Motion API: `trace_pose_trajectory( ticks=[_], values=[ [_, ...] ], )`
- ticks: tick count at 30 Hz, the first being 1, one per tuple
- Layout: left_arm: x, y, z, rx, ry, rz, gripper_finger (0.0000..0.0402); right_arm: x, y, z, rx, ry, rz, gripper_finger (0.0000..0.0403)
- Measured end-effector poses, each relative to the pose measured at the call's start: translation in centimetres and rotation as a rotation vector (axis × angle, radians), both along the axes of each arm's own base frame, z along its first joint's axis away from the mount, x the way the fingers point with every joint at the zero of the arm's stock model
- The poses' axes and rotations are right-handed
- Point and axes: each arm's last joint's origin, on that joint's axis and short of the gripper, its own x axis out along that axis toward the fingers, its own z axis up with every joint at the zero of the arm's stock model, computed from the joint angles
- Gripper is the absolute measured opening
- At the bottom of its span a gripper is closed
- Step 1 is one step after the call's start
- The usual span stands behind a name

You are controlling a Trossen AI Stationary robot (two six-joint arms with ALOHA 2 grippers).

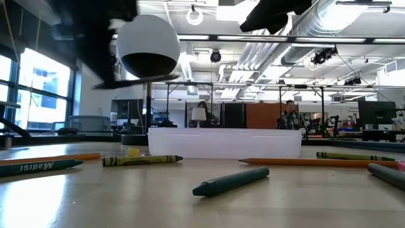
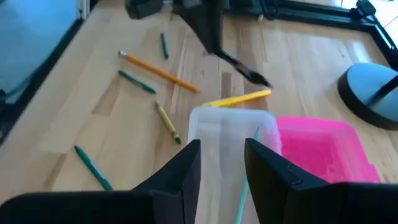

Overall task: Pick & place school supplies into a supply box
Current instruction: Put the black pen into the pink supply box

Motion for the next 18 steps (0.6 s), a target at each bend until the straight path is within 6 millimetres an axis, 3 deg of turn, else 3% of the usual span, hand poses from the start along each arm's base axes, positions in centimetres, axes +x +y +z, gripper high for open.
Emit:
trace_pose_trajectory(
  ticks=[4,7,13,18],
  values=[
    [2.9,2.4,1.4,0.012,-0.021,-0.126,0.0039,-0.3,0.0,0.1,-0.002,0.008,0.003,0.0103],
    [5.2,4.3,1.2,-0.003,-0.054,-0.236,0.0046,-0.4,0.0,0.1,-0.004,0.013,0.002,0.0103],
    [8.9,7.2,-2.4,-0.043,-0.007,-0.416,0.0049,-0.4,-0.1,0.0,-0.019,0.026,-0.028,0.0103],
    [9.7,8.4,-5.1,-0.021,0.106,-0.506,0.0062,-0.6,-0.2,-0.3,-0.022,0.059,-0.04,0.0103]
  ],
)
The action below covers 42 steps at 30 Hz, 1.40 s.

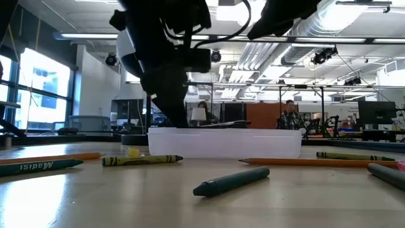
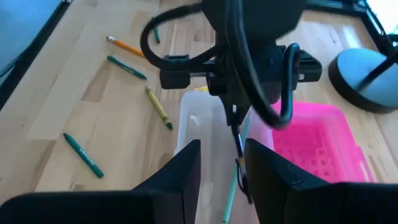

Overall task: Pick & place school supplies into a supply box
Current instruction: Put the black pen into the pink supply box, then put the green crayon into the pink supply box

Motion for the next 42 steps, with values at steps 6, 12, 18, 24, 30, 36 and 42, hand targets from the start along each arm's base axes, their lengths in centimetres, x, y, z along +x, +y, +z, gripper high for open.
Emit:
trace_pose_trajectory(
  ticks=[6,12,18,24,30,36,42],
  values=[
    [0.3,-0.1,-0.2,-0.035,0.009,-0.119,0.0101,-0.1,0.0,-0.1,0.002,0.012,-0.013,0.0103],
    [0.4,-0.1,-0.1,-0.027,-0.002,-0.132,0.0133,-0.1,-0.2,-0.1,-0.021,0.014,-0.039,0.0103],
    [0.4,-0.2,1.0,-0.052,0.005,-0.134,0.015,-0.1,-0.1,-0.1,-0.017,0.013,-0.039,0.0103],
    [0.8,-0.3,4.9,-0.086,0.093,-0.168,0.0152,-0.1,-0.1,-0.1,-0.011,0.012,-0.043,0.0103],
    [-0.7,-0.2,9.2,-0.095,0.285,-0.12,0.0152,-0.1,-0.1,-0.2,-0.012,0.016,-0.043,0.0103],
    [-4.2,-1.1,13.0,-0.087,0.47,0.056,0.0152,-0.3,-0.2,-0.4,-0.007,0.044,-0.052,0.0103],
    [-9.2,-4.2,15.8,0.073,0.303,0.279,0.0152,-0.4,-0.2,-0.6,-0.009,0.056,-0.054,0.0103]
  ],
)
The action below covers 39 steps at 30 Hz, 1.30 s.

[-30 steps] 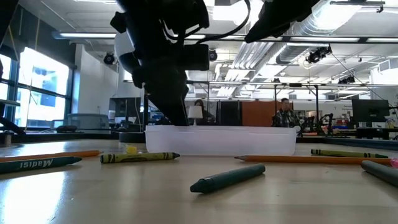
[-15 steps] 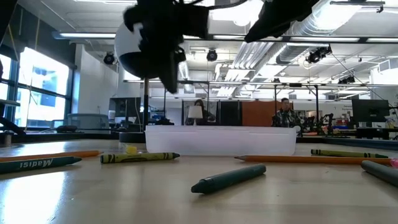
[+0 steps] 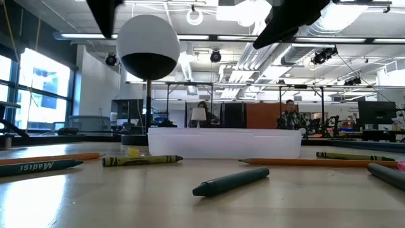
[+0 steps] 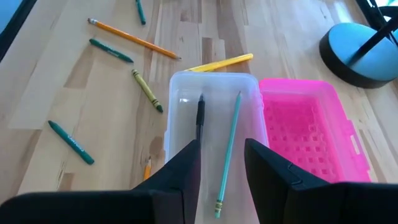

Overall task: Pick & place school supplies into a supply box
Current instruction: Put the green crayon into the pink supply box

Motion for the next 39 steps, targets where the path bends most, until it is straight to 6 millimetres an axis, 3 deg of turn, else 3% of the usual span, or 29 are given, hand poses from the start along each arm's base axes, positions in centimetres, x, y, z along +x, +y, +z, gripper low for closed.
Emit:
trace_pose_trajectory(
  ticks=[6,13,24,32,39],
  values=[
    [-5.5,-3.9,-0.8,0.123,-0.242,0.212,0.0152,-0.1,0.0,-0.3,-0.007,0.016,0.001,0.0103],
    [-9.4,-7.0,-5.7,0.126,-0.38,0.352,0.0152,-0.1,-0.1,-0.3,-0.023,0.014,0.008,0.0103],
    [-12.1,-10.9,-15.4,-0.089,-0.616,0.087,0.0152,0.0,-0.3,-0.2,-0.05,0.001,0.005,0.0103],
    [-15.1,-9.8,-20.8,-0.15,-0.765,0.013,0.0152,0.1,-0.3,-0.1,-0.053,-0.015,0.012,0.0103],
    [-15.9,-8.2,-23.3,-0.204,-0.856,-0.023,0.0152,0.3,-0.2,0.1,-0.046,-0.04,0.011,0.0103]
  ],
)
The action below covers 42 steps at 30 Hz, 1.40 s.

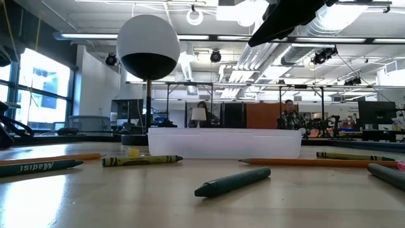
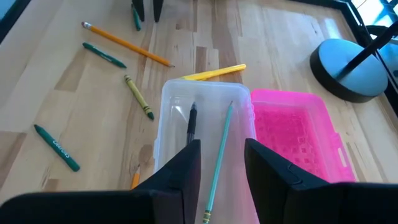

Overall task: Pick & place school supplies into a supply box
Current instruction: Put the green crayon into the pink supply box

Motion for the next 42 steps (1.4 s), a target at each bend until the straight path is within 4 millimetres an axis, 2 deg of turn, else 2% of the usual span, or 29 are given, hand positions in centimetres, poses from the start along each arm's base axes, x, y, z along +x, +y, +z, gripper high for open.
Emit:
trace_pose_trajectory(
  ticks=[8,18,36,42],
  values=[
    [-0.4,0.8,-0.9,-0.011,-0.073,-0.087,0.0152,0.0,-0.1,0.1,-0.023,-0.011,-0.018,0.0103],
    [-0.1,-0.2,-0.9,-0.121,-0.056,-0.147,0.0152,0.1,-0.1,0.2,-0.023,-0.022,-0.024,0.0103],
    [-0.1,-0.1,-3.9,0.038,-0.043,-0.089,0.0152,0.3,0.0,0.4,-0.027,-0.054,-0.005,0.0103],
    [-1.4,-0.4,-5.0,0.085,-0.078,-0.093,0.0148,0.3,0.0,0.5,-0.03,-0.058,-0.001,0.0103]
  ],
)
